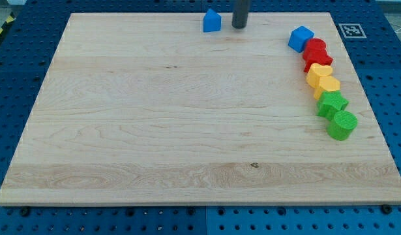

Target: Slide the blue triangle a bit left

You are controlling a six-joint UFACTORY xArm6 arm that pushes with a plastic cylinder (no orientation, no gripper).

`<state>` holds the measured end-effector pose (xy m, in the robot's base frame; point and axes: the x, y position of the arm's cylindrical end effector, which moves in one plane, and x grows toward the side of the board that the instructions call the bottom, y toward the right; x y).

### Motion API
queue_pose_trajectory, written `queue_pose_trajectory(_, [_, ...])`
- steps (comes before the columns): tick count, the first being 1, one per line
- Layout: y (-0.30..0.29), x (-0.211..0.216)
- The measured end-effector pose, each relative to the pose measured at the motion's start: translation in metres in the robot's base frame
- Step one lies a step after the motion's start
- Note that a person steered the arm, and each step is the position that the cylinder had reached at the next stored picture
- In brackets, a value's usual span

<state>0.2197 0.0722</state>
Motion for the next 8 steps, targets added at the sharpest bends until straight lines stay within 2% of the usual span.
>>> queue_pose_trajectory(3, [-0.011, 0.011])
queue_pose_trajectory(5, [-0.044, 0.012])
queue_pose_trajectory(7, [-0.055, -0.020])
queue_pose_trajectory(8, [-0.066, -0.020])
